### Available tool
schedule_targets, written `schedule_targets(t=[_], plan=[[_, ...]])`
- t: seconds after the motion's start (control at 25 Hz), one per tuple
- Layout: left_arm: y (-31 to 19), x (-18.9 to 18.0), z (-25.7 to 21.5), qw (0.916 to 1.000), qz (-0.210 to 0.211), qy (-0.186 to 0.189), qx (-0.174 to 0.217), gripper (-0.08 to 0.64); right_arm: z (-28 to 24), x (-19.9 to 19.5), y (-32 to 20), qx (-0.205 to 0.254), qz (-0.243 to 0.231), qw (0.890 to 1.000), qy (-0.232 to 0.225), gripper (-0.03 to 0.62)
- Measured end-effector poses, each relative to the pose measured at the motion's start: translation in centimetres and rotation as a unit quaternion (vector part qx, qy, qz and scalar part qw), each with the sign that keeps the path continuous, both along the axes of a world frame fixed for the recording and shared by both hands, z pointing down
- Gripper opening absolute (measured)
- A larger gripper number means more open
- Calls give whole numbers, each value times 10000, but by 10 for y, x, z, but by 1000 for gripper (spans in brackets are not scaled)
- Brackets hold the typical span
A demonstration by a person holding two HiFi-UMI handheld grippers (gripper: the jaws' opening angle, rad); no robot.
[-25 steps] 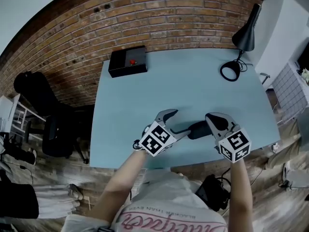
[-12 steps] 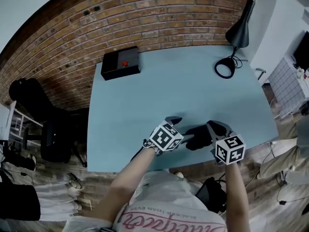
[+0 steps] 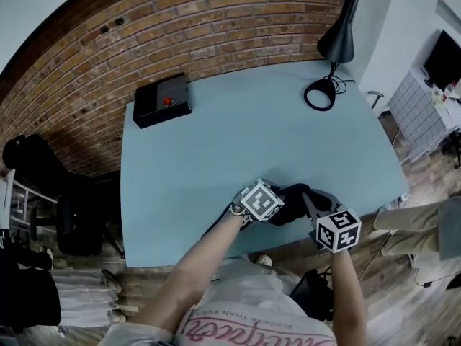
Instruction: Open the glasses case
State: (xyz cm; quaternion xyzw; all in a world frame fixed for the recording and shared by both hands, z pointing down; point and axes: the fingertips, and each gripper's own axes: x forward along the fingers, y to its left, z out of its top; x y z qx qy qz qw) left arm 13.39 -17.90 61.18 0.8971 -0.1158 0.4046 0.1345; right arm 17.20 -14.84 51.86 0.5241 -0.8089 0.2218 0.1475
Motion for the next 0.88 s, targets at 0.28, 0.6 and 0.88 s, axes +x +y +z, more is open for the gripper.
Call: schedule_targets(t=[0.28, 0.6, 0.88], plan=[[-5, -8, -11, 9976, -548, 416, -54, 37, -4, 5, 0, 51, 9, 10000, -18, 20], [-30, -76, -28, 9672, -2432, 736, -74, 37, -13, -15, -7, 329, -295, 9989, -164, 20], [-37, -131, -56, 9261, -3506, 1367, 258, 37, -35, -43, -21, 698, -635, 9953, -199, 21]])
